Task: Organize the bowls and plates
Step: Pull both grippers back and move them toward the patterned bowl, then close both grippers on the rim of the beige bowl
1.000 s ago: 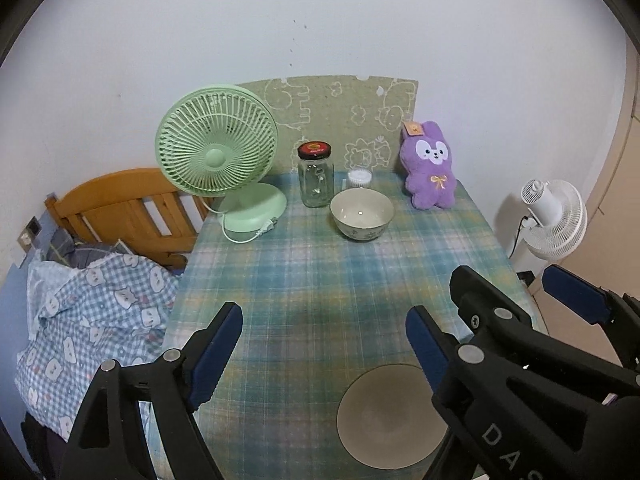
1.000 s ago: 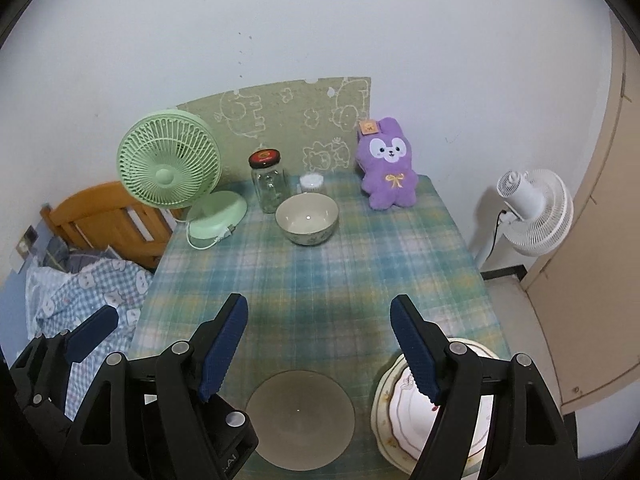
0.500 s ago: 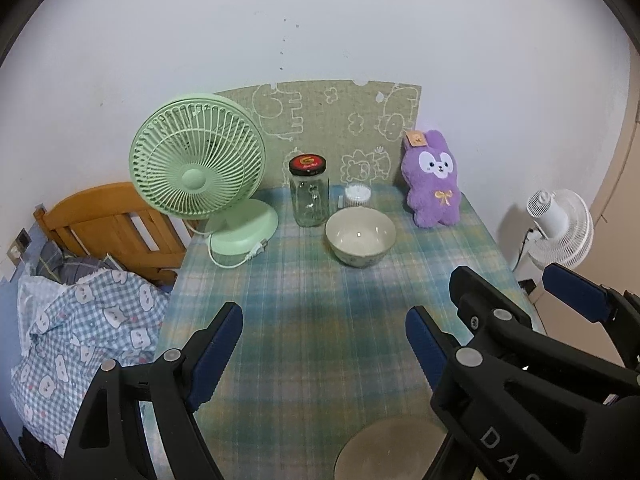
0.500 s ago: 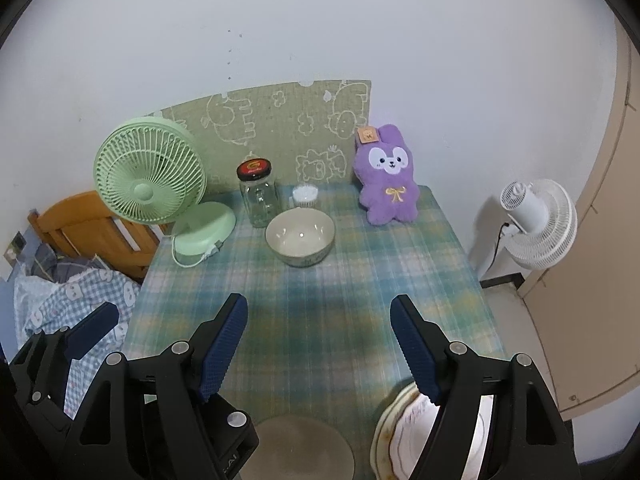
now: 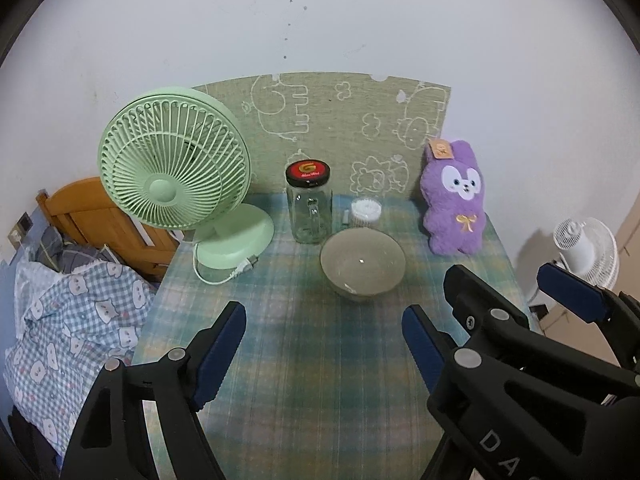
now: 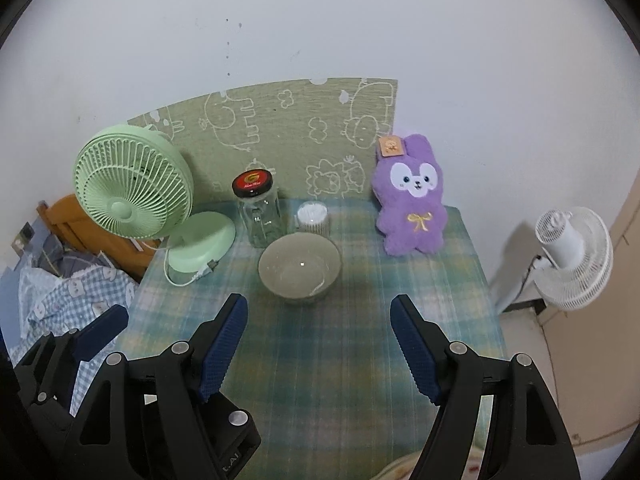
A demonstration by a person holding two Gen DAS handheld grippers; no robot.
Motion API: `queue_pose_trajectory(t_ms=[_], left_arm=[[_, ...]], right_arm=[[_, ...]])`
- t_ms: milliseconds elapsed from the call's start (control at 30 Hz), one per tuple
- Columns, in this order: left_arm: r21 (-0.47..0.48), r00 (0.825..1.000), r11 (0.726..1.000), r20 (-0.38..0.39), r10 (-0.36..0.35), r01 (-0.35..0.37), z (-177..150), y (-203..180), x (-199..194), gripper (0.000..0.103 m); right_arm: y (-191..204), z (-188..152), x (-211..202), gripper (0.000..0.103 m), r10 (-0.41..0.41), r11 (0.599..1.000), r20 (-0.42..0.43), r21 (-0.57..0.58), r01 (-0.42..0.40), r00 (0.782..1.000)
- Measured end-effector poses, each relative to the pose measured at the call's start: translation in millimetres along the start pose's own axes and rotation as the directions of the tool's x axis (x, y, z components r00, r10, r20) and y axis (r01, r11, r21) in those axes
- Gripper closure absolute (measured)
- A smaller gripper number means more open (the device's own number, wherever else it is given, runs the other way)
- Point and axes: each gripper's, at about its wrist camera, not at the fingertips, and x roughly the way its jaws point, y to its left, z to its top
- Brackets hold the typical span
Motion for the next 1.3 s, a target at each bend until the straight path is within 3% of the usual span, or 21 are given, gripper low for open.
queue_pose_trajectory(t_ms=[67,400,1067,1200,1300], left_arm=[[-0.012,1.000,1.000,-0.002,0.012,-0.012,7,-4,9,0.025],[-0.039,0.996,0.996,0.007,0.084,-0.084,27,-15,57,0.026],[-0.025,0.993,0.993,-0.032,0.111,-0.112,35,-27,157,0.026],[-0.033,0.992,0.991,-0.025,0.126,-0.126,32,-25,171,0.029],[-0.041,0.993,0.993,-0.034,0.112,-0.114,30,-24,182,0.034]], right_arm=[[-3,7,10,0.026,0.011,1.000,0.001,-0.008,-0.011,1.000],[-18,31,64,0.026,0.057,0.997,0.006,-0.043,-0.057,0.998],[-33,41,174,0.026,0.067,0.997,-0.019,-0.043,-0.067,0.998],[-32,38,193,0.035,0.096,0.994,-0.031,-0.046,-0.097,0.995],[-30,36,204,0.035,0.089,0.995,-0.031,-0.045,-0.090,0.996]])
